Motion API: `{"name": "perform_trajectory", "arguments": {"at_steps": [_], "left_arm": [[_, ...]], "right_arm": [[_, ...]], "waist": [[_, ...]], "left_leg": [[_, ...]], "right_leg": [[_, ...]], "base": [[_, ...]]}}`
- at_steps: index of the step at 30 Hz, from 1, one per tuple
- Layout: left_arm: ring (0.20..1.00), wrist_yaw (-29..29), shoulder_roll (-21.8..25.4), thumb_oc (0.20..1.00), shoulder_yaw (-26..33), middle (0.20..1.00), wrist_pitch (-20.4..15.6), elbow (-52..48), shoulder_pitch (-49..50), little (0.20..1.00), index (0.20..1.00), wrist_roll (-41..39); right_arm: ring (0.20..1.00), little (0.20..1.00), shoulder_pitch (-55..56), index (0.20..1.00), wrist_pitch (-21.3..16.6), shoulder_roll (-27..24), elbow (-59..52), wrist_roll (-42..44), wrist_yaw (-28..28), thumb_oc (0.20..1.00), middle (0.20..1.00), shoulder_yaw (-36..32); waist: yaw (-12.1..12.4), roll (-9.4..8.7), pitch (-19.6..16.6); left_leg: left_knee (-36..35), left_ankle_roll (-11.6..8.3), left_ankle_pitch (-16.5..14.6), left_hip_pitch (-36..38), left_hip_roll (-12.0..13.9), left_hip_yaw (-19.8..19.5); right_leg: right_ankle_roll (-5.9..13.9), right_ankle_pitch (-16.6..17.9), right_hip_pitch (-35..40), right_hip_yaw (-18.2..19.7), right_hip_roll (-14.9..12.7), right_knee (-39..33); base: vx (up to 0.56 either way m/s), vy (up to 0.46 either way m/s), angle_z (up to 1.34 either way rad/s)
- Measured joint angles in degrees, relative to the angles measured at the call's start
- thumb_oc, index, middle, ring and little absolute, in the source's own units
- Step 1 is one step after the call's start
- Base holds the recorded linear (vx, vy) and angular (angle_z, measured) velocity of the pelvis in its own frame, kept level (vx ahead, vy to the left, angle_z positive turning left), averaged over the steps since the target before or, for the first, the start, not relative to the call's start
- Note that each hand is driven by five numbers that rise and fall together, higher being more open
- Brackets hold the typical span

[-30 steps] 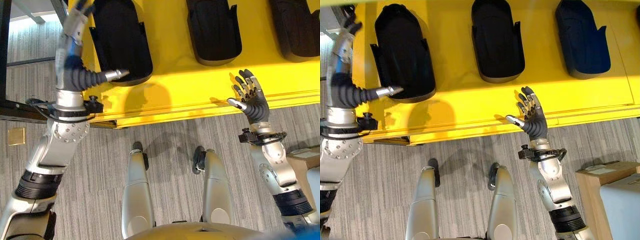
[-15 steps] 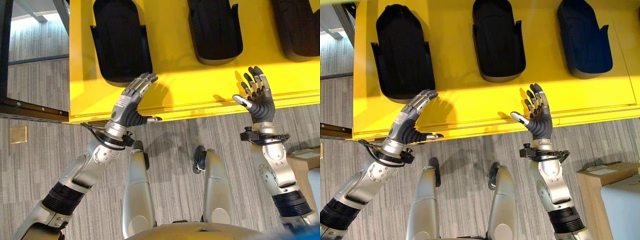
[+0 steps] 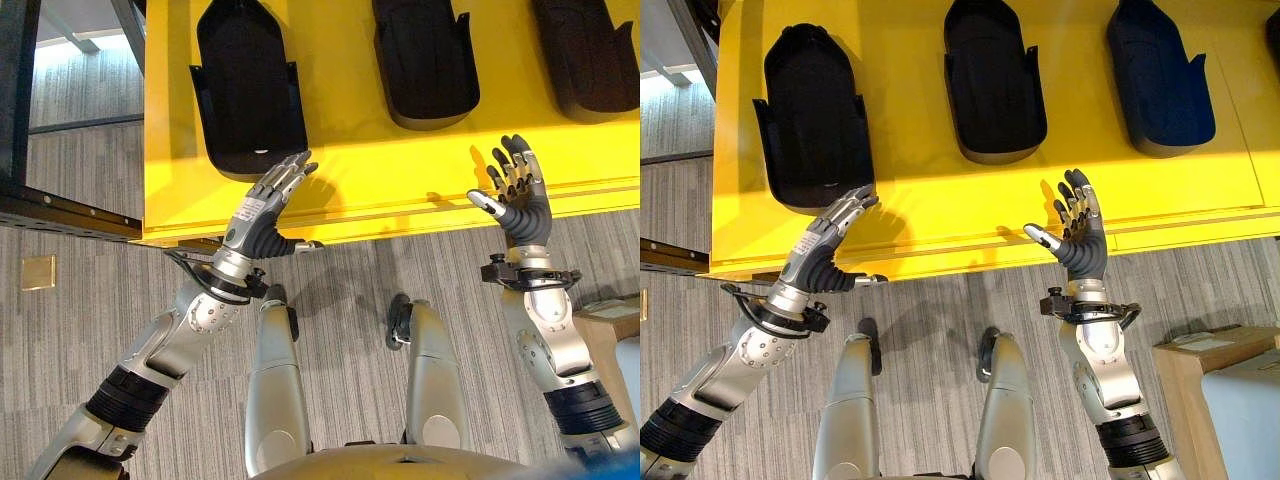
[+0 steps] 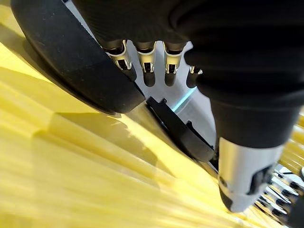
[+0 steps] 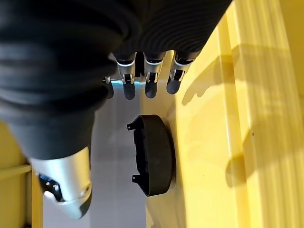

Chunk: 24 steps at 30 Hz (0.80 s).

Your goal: Move parts from the plastic box to the shelf.

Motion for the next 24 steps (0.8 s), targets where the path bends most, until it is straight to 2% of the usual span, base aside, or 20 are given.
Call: {"name": "perform_trajectory", "arguments": {"at_steps": [2, 3, 7, 12, 14, 16, 17, 20, 21, 23, 24], "left_arm": [[1.0, 0.1, -0.1, 1.0, 1.1, 1.0, 0.1, 0.7, 0.2, 1.0, 1.0, 0.0], [1.0, 0.2, -0.1, 1.0, 2.3, 1.0, 0.3, 1.0, 0.5, 1.0, 1.0, 0.4], [1.0, 0.8, 0.0, 1.0, 3.9, 1.0, 0.5, 0.5, 2.2, 1.0, 1.0, 1.1], [1.0, 1.0, 0.0, 1.0, 4.2, 1.0, 0.8, 0.7, 2.2, 1.0, 1.0, 1.2], [1.0, 1.3, 0.1, 1.0, 7.0, 1.0, 2.3, 0.7, 2.1, 1.0, 1.0, 2.8], [1.0, 4.6, 0.2, 1.0, 16.9, 1.0, 2.9, -9.8, 1.1, 1.0, 1.0, 3.2], [1.0, 6.2, 0.3, 1.0, 18.5, 1.0, 2.7, -13.1, -0.4, 1.0, 1.0, 3.1], [1.0, 10.0, 0.7, 1.0, 13.8, 1.0, -1.0, -17.8, -5.4, 1.0, 1.0, 3.1], [1.0, 10.0, 0.5, 1.0, 12.1, 1.0, -1.2, -17.7, -5.8, 1.0, 1.0, 3.0], [1.0, 10.0, 0.3, 1.0, 10.6, 1.0, -1.8, -16.9, -5.2, 1.0, 1.0, 2.7], [1.0, 10.0, 0.2, 1.0, 10.3, 1.0, -1.7, -16.0, -5.1, 1.0, 1.0, 2.5]], "right_arm": [[1.0, 1.0, 0.1, 1.0, 0.0, 0.4, 0.3, 0.0, 0.0, 1.0, 1.0, -0.1], [1.0, 1.0, 0.1, 1.0, 0.0, 0.5, 0.4, 0.0, 0.1, 1.0, 1.0, 0.0], [1.0, 1.0, 0.1, 1.0, 0.0, 0.6, 0.7, 0.0, 0.0, 1.0, 1.0, -0.1], [1.0, 1.0, 0.0, 1.0, 0.0, 0.6, 0.7, 0.0, 0.0, 1.0, 1.0, -0.1], [1.0, 1.0, 0.0, 1.0, -0.1, 0.6, 0.7, 0.0, -0.1, 1.0, 1.0, -0.5], [1.0, 1.0, 0.3, 1.0, -0.4, 0.6, -0.4, 0.0, -0.1, 1.0, 1.0, -2.2], [1.0, 1.0, 0.2, 1.0, -0.9, 0.5, -0.5, 0.1, -0.3, 1.0, 1.0, -2.4], [1.0, 1.0, -0.6, 1.0, -1.6, 0.5, -0.4, 0.0, -0.5, 1.0, 1.0, -1.4], [1.0, 1.0, -1.0, 1.0, -1.8, 0.5, -0.6, 0.0, -0.6, 1.0, 1.0, -0.9], [1.0, 1.0, -0.9, 1.0, -1.9, 0.6, -0.6, 0.0, -1.0, 1.0, 1.0, -0.5], [1.0, 1.0, -1.2, 1.0, -1.9, 0.6, -0.5, 0.0, -1.3, 1.0, 1.0, -0.4]], "waist": [[0.0, 0.01, 0.0], [0.1, 0.01, 0.0], [-0.1, 0.02, 0.1], [0.3, 0.03, 0.1], [0.1, 0.02, 0.1], [-0.2, -0.1, 0.1], [-0.1, -0.1, 0.1], [0.2, -0.11, 0.1], [-0.2, -0.14, 0.2], [-0.4, -0.16, 0.2], [-0.6, -0.27, 0.4]], "left_leg": [[-0.1, -0.22, 0.3, 0.0, 0.0, -0.1], [-0.1, -0.01, 0.1, 0.0, 0.1, -0.1], [-0.1, 0.03, 0.1, -0.2, 0.1, -0.1], [-0.1, 0.05, 0.1, 0.0, 0.0, 0.0], [-0.1, 0.06, 0.1, -0.1, 0.0, 0.0], [-0.2, 0.04, 0.1, -0.2, 0.0, -0.1], [-0.2, 0.04, 0.1, -0.2, 0.0, 0.0], [-0.1, 0.05, 0.1, -0.4, -0.1, -0.1], [0.0, 0.01, -0.1, -0.5, 0.0, 0.0], [0.0, -0.49, 0.3, -0.6, 0.0, 0.0], [0.0, -0.03, -0.4, -0.6, 0.0, 0.1]], "right_leg": [[0.05, 0.2, 0.0, 0.0, 0.1, 0.1], [-0.59, -0.2, 0.0, 0.1, 0.1, 0.0], [-0.42, -0.3, -0.1, 0.2, 0.1, -0.2], [-0.64, -0.1, 0.0, 0.3, 0.1, -0.2], [-0.53, -0.1, 0.0, 0.3, 0.0, -0.2], [-0.06, 0.0, -0.1, 0.2, 0.0, -0.2], [-0.03, 0.0, -0.1, 0.2, 0.0, -0.2], [0.03, 0.1, -0.1, 0.2, 0.0, -0.4], [-0.33, -0.2, -0.4, 0.0, -0.1, -0.4], [0.26, 0.4, -0.4, 0.1, 0.1, -0.4], [-0.28, -0.3, -0.5, 0.2, 0.0, -0.6]], "base": [[0.05, -0.009, 0.0], [0.0, 0.0, 0.0], [0.05, -0.004, -0.01], [0.0, 0.0, 0.0], [0.0, 0.0, 0.0], [0.0, 0.0, 0.0], [0.0, 0.0, 0.0], [-0.07, 0.011, 0.0], [-0.01, 0.005, -0.03], [0.04, 0.0, -0.01], [0.0, 0.0, 0.0]]}}
